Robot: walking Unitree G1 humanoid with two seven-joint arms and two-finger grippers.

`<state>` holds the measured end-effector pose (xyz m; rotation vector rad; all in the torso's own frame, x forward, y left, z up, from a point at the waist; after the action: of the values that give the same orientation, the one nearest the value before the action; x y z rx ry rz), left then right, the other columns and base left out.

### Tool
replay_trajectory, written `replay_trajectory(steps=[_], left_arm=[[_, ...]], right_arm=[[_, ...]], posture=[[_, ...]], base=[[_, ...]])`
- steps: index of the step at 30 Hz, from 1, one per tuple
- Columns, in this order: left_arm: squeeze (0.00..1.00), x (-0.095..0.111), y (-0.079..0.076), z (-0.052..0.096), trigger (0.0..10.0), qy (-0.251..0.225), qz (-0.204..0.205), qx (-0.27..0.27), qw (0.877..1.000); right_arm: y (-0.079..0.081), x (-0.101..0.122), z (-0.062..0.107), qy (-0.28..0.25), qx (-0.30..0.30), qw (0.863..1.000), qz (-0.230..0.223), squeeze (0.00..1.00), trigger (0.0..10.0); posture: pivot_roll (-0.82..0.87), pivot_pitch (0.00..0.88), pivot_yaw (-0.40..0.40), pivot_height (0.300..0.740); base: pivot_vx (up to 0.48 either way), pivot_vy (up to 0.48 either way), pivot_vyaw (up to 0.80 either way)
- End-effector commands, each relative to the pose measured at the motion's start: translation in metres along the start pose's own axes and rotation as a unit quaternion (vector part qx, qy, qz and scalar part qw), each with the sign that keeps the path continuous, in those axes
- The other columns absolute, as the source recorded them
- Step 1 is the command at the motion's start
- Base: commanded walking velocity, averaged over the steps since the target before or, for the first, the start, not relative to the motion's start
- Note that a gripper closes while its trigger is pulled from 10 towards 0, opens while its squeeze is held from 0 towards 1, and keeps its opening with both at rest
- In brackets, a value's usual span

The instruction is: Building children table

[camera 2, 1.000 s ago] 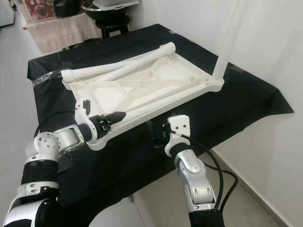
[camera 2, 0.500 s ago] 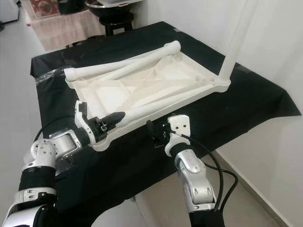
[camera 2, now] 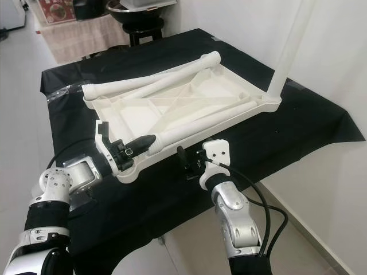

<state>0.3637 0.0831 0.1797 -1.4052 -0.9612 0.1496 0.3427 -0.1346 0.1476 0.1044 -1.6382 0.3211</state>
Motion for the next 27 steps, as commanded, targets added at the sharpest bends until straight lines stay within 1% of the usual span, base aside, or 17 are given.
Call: replay_trajectory(steps=[1,7,9,10,11,14,15,17,18,20,21,22,23,24,25,26,27], left_arm=[[0.0,-0.002,-0.002,0.007,0.0,0.003,0.002,-0.009,1.0],[0.0,0.005,-0.01,0.019,0.0,-0.005,-0.007,-0.032,0.999],[0.0,0.014,-0.019,0.032,0.0,-0.016,-0.016,-0.055,0.998],[0.0,0.014,-0.019,0.032,0.0,-0.016,-0.016,-0.055,0.998],[0.0,0.019,-0.023,0.038,0.0,-0.022,-0.024,-0.063,0.997],[0.0,0.035,-0.04,0.06,0.0,-0.044,-0.055,-0.092,0.993],[0.0,0.035,-0.04,0.06,0.0,-0.044,-0.055,-0.092,0.993],[0.0,0.038,-0.047,0.067,0.0,-0.05,-0.067,-0.102,0.991],[0.0,0.039,-0.053,0.072,0.0,-0.051,-0.074,-0.114,0.989],[0.0,0.039,-0.053,0.072,0.0,-0.051,-0.074,-0.114,0.989],[0.0,0.039,-0.057,0.076,0.0,-0.052,-0.08,-0.123,0.988],[0.0,0.039,-0.057,0.076,0.0,-0.052,-0.08,-0.123,0.988],[0.0,0.039,-0.061,0.079,0.0,-0.054,-0.084,-0.133,0.986],[0.0,0.039,-0.065,0.083,0.0,-0.061,-0.085,-0.145,0.984],[0.0,0.039,-0.065,0.083,0.0,-0.061,-0.085,-0.145,0.984],[0.0,0.04,-0.068,0.085,0.0,-0.067,-0.082,-0.158,0.982],[0.0,0.04,-0.068,0.085,0.0,-0.067,-0.082,-0.158,0.982]], right_arm=[[-0.002,0.006,0.002,-0.014,-0.002,0.999,-0.035,0.0,10.0],[-0.01,0.019,-0.001,-0.041,-0.008,0.997,-0.072,0.0,10.0],[-0.014,0.033,-0.004,-0.069,-0.006,0.992,-0.108,0.0,10.0],[-0.014,0.033,-0.004,-0.069,-0.006,0.992,-0.108,0.0,10.0],[-0.016,0.041,-0.005,-0.084,0.0,0.988,-0.128,0.0,10.0],[-0.011,0.07,-0.005,-0.146,0.061,0.965,-0.207,0.0,10.0],[-0.011,0.07,-0.005,-0.146,0.061,0.965,-0.207,0.0,10.0],[-0.004,0.08,-0.004,-0.167,0.096,0.954,-0.229,0.0,10.0],[0.002,0.089,-0.002,-0.181,0.126,0.945,-0.241,0.0,10.0],[0.002,0.089,-0.002,-0.181,0.126,0.945,-0.241,0.0,10.0],[0.006,0.094,0.0,-0.191,0.148,0.938,-0.249,0.0,10.0],[0.006,0.094,0.0,-0.191,0.148,0.938,-0.249,0.0,10.0],[0.01,0.101,0.002,-0.203,0.169,0.928,-0.263,0.0,10.0],[0.017,0.111,0.006,-0.221,0.207,0.906,-0.295,0.0,10.0],[0.017,0.111,0.006,-0.221,0.207,0.906,-0.295,0.0,10.0],[0.024,0.12,0.012,-0.238,0.246,0.882,-0.323,0.0,10.0],[0.024,0.12,0.012,-0.238,0.246,0.882,-0.323,0.0,10.0]], posture=[[-0.14,0.129,0.07,0.74],[-0.13,0.129,0.072,0.74],[-0.12,0.128,0.074,0.74],[-0.12,0.128,0.074,0.74],[-0.11,0.127,0.073,0.74],[-0.09,0.126,0.066,0.74],[-0.09,0.126,0.066,0.74],[-0.09,0.125,0.065,0.74],[-0.07,0.124,0.06,0.74],[-0.07,0.124,0.06,0.74],[-0.07,0.124,0.06,0.74],[-0.07,0.124,0.06,0.74],[-0.07,0.124,0.057,0.74],[-0.07,0.124,0.056,0.74],[-0.07,0.124,0.056,0.74],[-0.07,0.122,0.056,0.74],[-0.07,0.122,0.056,0.74]], base=[[0.0,0.0,0.0],[0.0,0.0,0.0],[0.0,0.0,0.0],[0.0,0.0,0.0],[0.0,0.0,0.0],[0.0,0.0,0.0],[0.0,0.0,0.0],[0.0,0.0,0.0],[0.0,0.0,0.0],[0.0,0.0,0.0],[0.0,0.0,0.0],[0.0,0.0,0.0],[0.0,0.0,0.0],[0.0,0.0,0.0],[0.0,0.0,0.0],[0.0,0.0,0.0],[0.0,0.0,0.0]])
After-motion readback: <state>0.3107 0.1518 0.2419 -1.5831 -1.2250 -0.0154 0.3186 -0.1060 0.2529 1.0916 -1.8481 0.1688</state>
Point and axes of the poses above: a point about 5 cm out from each wrist's last joint towards the gripper, its own z axis pointing back from the gripper into the wrist, its own x axis along the axis of the wrist's last joint, y = z × x, the point moved 4 cm from there along -z, pointing out of the wrist towards the gripper, and after that the axes turned 7 degrees about z, right-handed, at the moved point
